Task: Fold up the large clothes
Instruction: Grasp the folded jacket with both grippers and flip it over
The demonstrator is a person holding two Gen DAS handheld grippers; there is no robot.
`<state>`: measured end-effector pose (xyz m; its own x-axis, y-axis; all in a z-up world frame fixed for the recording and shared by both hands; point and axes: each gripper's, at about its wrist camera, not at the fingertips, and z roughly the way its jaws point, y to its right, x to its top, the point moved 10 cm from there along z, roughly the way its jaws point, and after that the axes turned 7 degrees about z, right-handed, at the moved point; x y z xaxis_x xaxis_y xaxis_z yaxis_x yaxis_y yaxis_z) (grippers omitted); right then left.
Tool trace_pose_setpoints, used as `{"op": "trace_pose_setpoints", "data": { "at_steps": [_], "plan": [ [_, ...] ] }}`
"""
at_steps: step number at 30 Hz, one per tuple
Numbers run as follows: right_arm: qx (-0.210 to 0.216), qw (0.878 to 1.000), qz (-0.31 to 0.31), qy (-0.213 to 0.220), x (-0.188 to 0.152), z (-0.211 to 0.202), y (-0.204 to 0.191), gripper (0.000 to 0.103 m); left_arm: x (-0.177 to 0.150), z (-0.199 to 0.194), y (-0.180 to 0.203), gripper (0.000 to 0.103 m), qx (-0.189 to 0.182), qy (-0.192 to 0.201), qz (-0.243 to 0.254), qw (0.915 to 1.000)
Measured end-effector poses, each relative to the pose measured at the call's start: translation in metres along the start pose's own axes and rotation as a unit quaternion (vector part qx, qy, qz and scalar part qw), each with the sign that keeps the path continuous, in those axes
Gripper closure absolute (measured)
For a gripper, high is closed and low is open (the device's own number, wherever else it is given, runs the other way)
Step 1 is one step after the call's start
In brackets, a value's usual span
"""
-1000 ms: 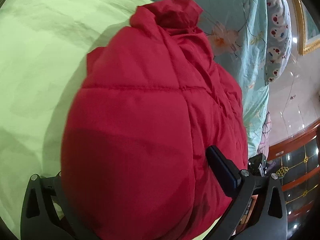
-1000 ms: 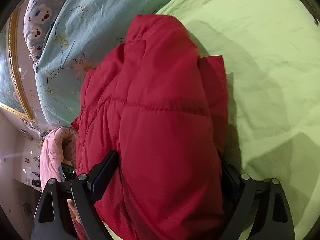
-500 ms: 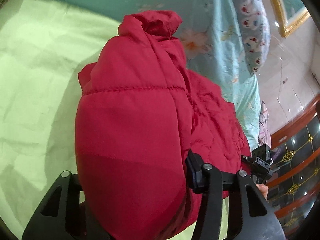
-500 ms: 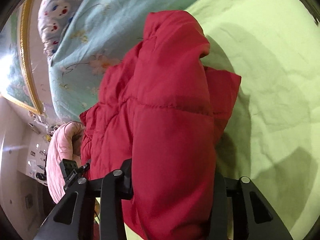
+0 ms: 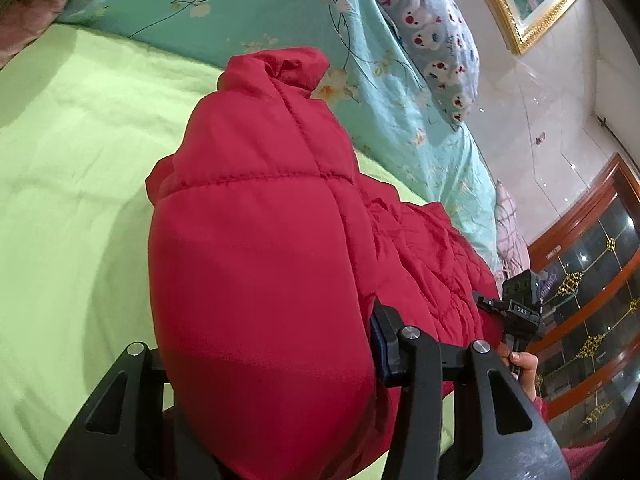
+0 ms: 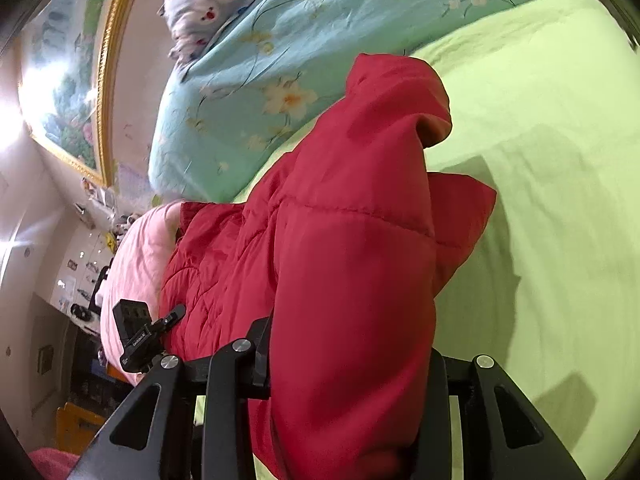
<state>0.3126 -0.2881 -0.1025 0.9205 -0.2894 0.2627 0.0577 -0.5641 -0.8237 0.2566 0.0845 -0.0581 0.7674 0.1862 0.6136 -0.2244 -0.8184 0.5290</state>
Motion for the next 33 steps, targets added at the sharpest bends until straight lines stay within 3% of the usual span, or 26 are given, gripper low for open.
{"op": "trace_pose_setpoints", "data": {
  "at_steps": [9,23,29,33],
  "plan": [
    [0.001,1.000,-0.008,-0.012,-0.066,-0.021,-0.003,0.067,-0.044,-0.039,0.016,0.057,-0.002,0.011,0.002,0.9999],
    [-0.007,0.999,0.032,-0.010,-0.089,-0.017,0.029,0.065,-0.079,-0.026,-0.019,0.054,0.013,-0.025,-0.034,0.9990],
    [-0.007,0.998,0.060,-0.010,-0.096,-0.012,0.047,0.057,-0.092,-0.019,-0.032,0.041,0.041,-0.052,-0.045,0.9968],
    [-0.009,0.998,0.068,-0.009,-0.099,-0.010,0.055,0.047,-0.096,-0.014,-0.044,0.012,0.088,-0.062,-0.042,0.9933]
  ]
}}
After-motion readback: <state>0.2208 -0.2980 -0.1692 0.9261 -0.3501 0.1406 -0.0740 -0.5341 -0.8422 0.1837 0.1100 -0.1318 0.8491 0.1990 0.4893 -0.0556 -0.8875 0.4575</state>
